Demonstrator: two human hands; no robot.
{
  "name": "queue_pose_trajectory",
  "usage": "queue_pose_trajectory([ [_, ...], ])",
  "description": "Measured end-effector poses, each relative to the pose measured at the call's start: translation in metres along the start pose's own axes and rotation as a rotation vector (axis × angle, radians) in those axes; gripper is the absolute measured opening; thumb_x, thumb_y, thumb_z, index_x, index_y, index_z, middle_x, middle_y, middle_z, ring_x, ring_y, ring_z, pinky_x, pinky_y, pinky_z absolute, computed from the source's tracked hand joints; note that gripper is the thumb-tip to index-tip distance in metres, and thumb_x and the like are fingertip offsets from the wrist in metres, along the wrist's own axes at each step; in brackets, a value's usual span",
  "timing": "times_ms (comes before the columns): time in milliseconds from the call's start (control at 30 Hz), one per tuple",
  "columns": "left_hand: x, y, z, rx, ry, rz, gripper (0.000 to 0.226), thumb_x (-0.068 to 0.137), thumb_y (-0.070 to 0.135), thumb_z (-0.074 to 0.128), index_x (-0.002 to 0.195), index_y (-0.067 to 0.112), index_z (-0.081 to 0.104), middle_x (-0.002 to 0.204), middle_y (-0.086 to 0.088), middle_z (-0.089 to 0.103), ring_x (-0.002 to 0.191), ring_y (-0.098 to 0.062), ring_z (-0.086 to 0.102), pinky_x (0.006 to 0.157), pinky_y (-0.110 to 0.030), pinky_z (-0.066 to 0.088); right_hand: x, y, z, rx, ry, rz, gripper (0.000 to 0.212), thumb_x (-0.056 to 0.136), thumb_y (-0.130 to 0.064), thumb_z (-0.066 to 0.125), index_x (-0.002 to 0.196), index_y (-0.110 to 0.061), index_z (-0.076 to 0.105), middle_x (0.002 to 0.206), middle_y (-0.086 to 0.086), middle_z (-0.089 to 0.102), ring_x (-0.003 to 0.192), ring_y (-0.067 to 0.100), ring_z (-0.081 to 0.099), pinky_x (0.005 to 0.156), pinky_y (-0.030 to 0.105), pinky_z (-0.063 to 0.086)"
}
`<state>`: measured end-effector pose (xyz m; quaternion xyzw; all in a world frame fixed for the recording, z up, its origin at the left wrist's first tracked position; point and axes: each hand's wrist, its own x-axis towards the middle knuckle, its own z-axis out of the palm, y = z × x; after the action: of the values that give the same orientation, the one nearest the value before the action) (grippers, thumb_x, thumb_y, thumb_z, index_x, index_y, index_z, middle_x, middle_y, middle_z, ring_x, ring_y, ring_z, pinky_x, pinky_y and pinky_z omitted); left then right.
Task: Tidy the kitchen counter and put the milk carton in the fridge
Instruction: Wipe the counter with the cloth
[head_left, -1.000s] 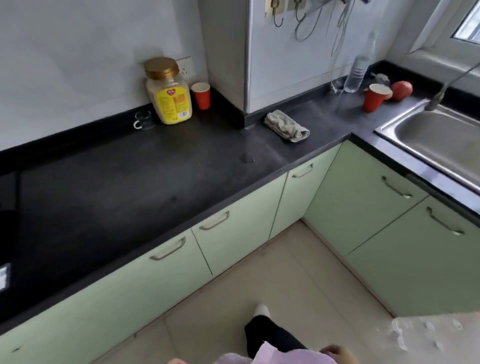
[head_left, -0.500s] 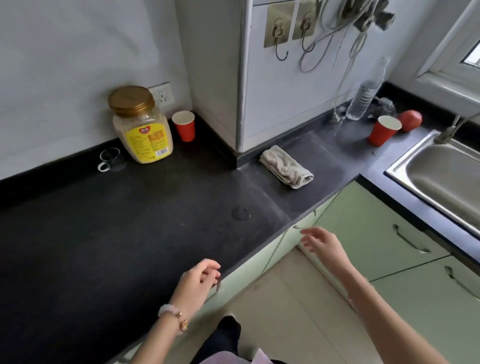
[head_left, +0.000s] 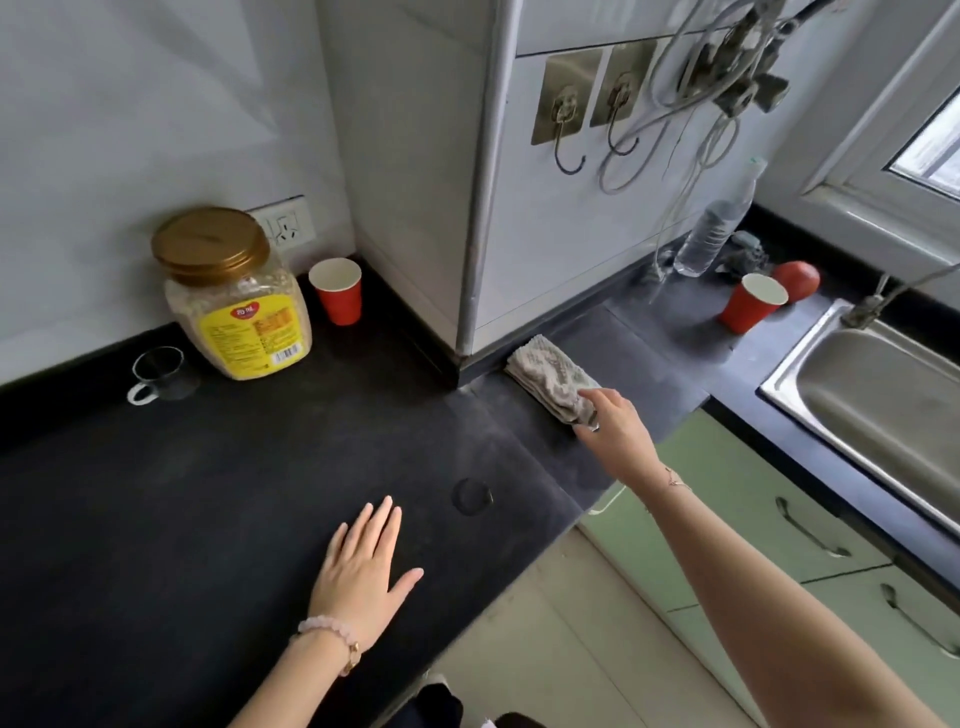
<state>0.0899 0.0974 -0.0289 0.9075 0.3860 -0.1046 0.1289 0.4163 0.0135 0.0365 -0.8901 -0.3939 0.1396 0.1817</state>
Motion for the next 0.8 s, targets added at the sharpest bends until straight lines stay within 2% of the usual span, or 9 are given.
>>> queue_pose_trajectory([
  [67, -0.001, 0.000, -0.002, -0.011, -0.023, -0.005, 0.077, 0.088, 0.061, 0.001, 0.127, 0.015, 0.050, 0.132, 0.001, 0.057, 0.124, -0.017, 0.048, 0.104, -0.033, 0.036, 0.011, 0.000, 0.005, -0.058, -0.006, -0.014, 0.050, 0.083, -0.012, 0.057, 0.133, -0.010, 0.050, 0.135, 0.008, 0.051, 0.128, 0.031, 0.043, 0.104, 0.035, 0.037],
  [167, -0.002, -0.001, -0.003, -0.009, -0.065, -0.016, 0.076, 0.088, 0.062, 0.001, 0.130, 0.015, 0.043, 0.136, 0.001, 0.054, 0.126, -0.015, 0.032, 0.103, -0.038, 0.021, 0.026, -0.005, 0.012, -0.157, -0.015, -0.057, 0.045, 0.083, -0.013, 0.055, 0.128, -0.009, 0.053, 0.131, 0.008, 0.055, 0.124, 0.033, 0.047, 0.102, 0.038, 0.038],
  [233, -0.003, 0.000, -0.006, -0.023, -0.098, -0.030, 0.075, 0.088, 0.062, 0.002, 0.132, 0.015, 0.040, 0.137, 0.001, 0.052, 0.127, -0.014, 0.031, 0.107, -0.034, 0.015, 0.036, -0.009, 0.015, -0.194, -0.032, -0.064, 0.041, 0.081, -0.015, 0.055, 0.121, -0.011, 0.056, 0.129, 0.004, 0.057, 0.121, 0.032, 0.049, 0.101, 0.038, 0.038],
  [333, -0.005, 0.001, -0.008, -0.047, -0.140, -0.057, 0.074, 0.088, 0.062, 0.003, 0.135, 0.016, 0.037, 0.140, 0.002, 0.049, 0.129, -0.013, 0.029, 0.110, -0.028, 0.000, 0.048, -0.008, 0.019, -0.225, -0.067, -0.084, 0.045, 0.080, -0.019, 0.053, 0.125, -0.019, 0.055, 0.135, -0.002, 0.052, 0.126, 0.025, 0.046, 0.105, 0.038, 0.036],
  [467, -0.005, 0.004, -0.009, -0.088, -0.158, -0.086, 0.074, 0.088, 0.062, 0.002, 0.134, 0.017, 0.039, 0.139, 0.005, 0.049, 0.129, -0.012, 0.031, 0.110, -0.026, -0.001, 0.056, -0.005, 0.023, -0.236, -0.054, -0.072, 0.050, 0.078, -0.019, 0.053, 0.127, -0.024, 0.052, 0.136, -0.006, 0.049, 0.126, 0.023, 0.045, 0.098, 0.038, 0.043],
  [600, -0.002, 0.009, -0.008, -0.057, -0.105, -0.091, 0.071, 0.079, 0.063, 0.026, 0.131, 0.019, 0.046, 0.138, 0.005, 0.051, 0.126, -0.015, 0.050, 0.109, -0.031, 0.012, 0.066, 0.000, 0.022, -0.298, -0.042, -0.128, 0.048, 0.077, -0.007, 0.052, 0.123, -0.021, 0.054, 0.129, 0.000, 0.055, 0.116, 0.029, 0.049, 0.083, 0.038, 0.049],
  [667, -0.002, 0.012, -0.006, -0.061, -0.042, -0.125, 0.076, 0.076, 0.063, 0.024, 0.136, 0.020, 0.040, 0.146, 0.007, 0.040, 0.132, -0.014, 0.042, 0.113, -0.030, 0.017, 0.070, -0.001, 0.021, -0.314, -0.028, -0.125, 0.045, 0.078, -0.006, 0.051, 0.121, -0.021, 0.056, 0.125, 0.001, 0.057, 0.112, 0.030, 0.051, 0.079, 0.037, 0.048],
  [733, -0.002, 0.013, -0.004, -0.069, 0.028, -0.094, 0.080, 0.076, 0.065, 0.016, 0.145, 0.022, 0.020, 0.154, 0.011, 0.011, 0.143, -0.013, 0.016, 0.116, -0.030, 0.005, 0.071, -0.003, 0.018, -0.314, -0.029, -0.119, 0.043, 0.080, -0.008, 0.050, 0.119, -0.021, 0.057, 0.122, 0.001, 0.059, 0.109, 0.029, 0.053, 0.078, 0.036, 0.048],
  [800, 0.000, 0.015, -0.004, -0.109, 0.067, -0.076, 0.074, 0.086, 0.061, 0.026, 0.147, 0.023, 0.007, 0.153, 0.014, -0.005, 0.145, -0.012, 0.000, 0.114, -0.029, -0.004, 0.069, -0.004, 0.014, -0.300, -0.041, -0.114, 0.041, 0.079, -0.011, 0.051, 0.118, -0.021, 0.059, 0.118, 0.003, 0.061, 0.107, 0.029, 0.054, 0.078, 0.035, 0.048],
])
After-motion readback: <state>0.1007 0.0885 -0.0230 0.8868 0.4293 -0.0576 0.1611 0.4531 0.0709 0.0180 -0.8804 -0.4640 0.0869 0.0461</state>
